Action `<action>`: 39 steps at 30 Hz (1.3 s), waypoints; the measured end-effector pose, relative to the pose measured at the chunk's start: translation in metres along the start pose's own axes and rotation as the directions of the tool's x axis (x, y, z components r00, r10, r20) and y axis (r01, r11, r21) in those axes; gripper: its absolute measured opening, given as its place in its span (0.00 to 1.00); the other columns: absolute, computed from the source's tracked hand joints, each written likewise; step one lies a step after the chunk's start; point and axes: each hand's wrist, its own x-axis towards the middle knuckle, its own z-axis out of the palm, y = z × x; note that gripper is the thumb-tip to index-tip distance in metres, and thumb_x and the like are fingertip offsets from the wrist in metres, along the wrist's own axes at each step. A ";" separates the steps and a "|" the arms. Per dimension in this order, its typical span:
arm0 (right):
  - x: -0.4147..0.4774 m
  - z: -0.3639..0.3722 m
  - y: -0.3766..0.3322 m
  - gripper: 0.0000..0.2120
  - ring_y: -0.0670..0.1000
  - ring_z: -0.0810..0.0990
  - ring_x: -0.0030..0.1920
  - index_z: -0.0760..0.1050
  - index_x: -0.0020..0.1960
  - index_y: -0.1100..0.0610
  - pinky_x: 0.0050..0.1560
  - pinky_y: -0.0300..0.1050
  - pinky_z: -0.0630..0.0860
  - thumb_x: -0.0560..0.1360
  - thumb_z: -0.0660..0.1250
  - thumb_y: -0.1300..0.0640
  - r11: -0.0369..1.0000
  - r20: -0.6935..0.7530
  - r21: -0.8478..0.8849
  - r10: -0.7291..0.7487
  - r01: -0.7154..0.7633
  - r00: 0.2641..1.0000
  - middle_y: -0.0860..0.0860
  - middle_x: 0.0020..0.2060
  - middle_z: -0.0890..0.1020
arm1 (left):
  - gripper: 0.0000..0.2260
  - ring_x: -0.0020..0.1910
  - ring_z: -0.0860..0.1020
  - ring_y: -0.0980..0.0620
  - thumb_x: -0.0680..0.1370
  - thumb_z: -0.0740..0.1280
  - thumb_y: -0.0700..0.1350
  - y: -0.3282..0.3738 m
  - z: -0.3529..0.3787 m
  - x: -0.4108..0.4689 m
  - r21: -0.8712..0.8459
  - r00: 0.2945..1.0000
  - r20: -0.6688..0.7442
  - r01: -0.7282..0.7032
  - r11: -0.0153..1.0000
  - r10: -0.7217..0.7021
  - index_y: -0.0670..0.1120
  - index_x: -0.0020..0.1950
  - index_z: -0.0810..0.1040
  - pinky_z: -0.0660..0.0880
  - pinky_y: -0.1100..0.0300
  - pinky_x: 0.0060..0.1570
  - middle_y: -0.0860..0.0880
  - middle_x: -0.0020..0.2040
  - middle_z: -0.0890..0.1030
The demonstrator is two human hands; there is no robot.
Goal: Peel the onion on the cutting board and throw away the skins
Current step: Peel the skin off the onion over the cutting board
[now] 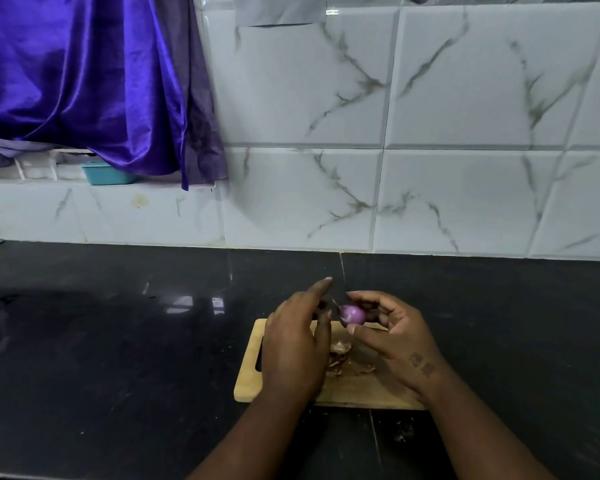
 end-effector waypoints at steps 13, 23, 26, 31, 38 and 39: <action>0.001 0.000 0.013 0.16 0.46 0.86 0.55 0.86 0.56 0.49 0.59 0.48 0.84 0.70 0.81 0.62 0.979 0.017 -0.199 -0.042 0.044 0.999 0.45 0.52 0.88 | 0.10 0.52 0.80 0.62 0.82 0.70 0.46 0.005 -0.003 0.001 0.091 0.997 0.057 -0.047 0.995 0.042 0.54 0.61 0.85 0.70 0.73 0.51 0.56 0.54 0.86; -0.001 -0.002 0.008 0.13 0.45 0.87 0.52 0.87 0.54 0.52 0.55 0.49 0.85 0.72 0.79 0.64 0.951 0.040 -0.281 -0.125 0.131 0.991 0.45 0.49 0.88 | 0.08 0.50 0.82 0.59 0.82 0.68 0.47 0.009 -0.004 0.003 0.135 0.994 0.090 -0.071 0.988 0.059 0.52 0.59 0.85 0.75 0.67 0.49 0.54 0.51 0.87; -0.001 -0.001 0.008 0.14 0.47 0.87 0.52 0.88 0.54 0.53 0.55 0.52 0.85 0.71 0.79 0.66 0.945 0.031 -0.284 -0.159 0.161 0.987 0.46 0.49 0.88 | 0.08 0.46 0.82 0.62 0.81 0.71 0.45 0.011 -0.005 0.003 0.042 0.997 0.070 0.011 0.999 -0.014 0.53 0.56 0.87 0.74 0.72 0.47 0.56 0.49 0.88; -0.004 0.003 0.000 0.12 0.44 0.86 0.54 0.87 0.56 0.51 0.55 0.47 0.83 0.74 0.78 0.60 0.885 0.033 -0.380 -0.278 0.269 0.960 0.43 0.50 0.87 | 0.07 0.43 0.84 0.63 0.77 0.75 0.41 0.010 -0.004 0.002 -0.133 0.993 0.009 0.114 0.984 -0.114 0.52 0.52 0.89 0.79 0.72 0.44 0.59 0.42 0.87; -0.007 0.009 -0.004 0.13 0.42 0.84 0.56 0.86 0.58 0.52 0.57 0.39 0.80 0.74 0.76 0.56 0.812 0.004 -0.453 -0.410 0.367 0.912 0.43 0.53 0.87 | 0.06 0.39 0.87 0.53 0.78 0.74 0.36 0.003 0.000 0.007 -0.591 0.913 0.093 0.372 0.716 -0.397 0.45 0.48 0.89 0.84 0.59 0.41 0.47 0.41 0.89; -0.006 0.011 -0.004 0.14 0.42 0.85 0.56 0.86 0.59 0.53 0.57 0.38 0.81 0.74 0.76 0.56 0.830 -0.017 -0.429 -0.402 0.356 0.916 0.43 0.53 0.87 | 0.06 0.37 0.87 0.51 0.79 0.73 0.35 0.004 0.000 0.008 -0.682 0.887 0.160 0.416 0.601 -0.433 0.43 0.48 0.89 0.84 0.57 0.38 0.44 0.40 0.89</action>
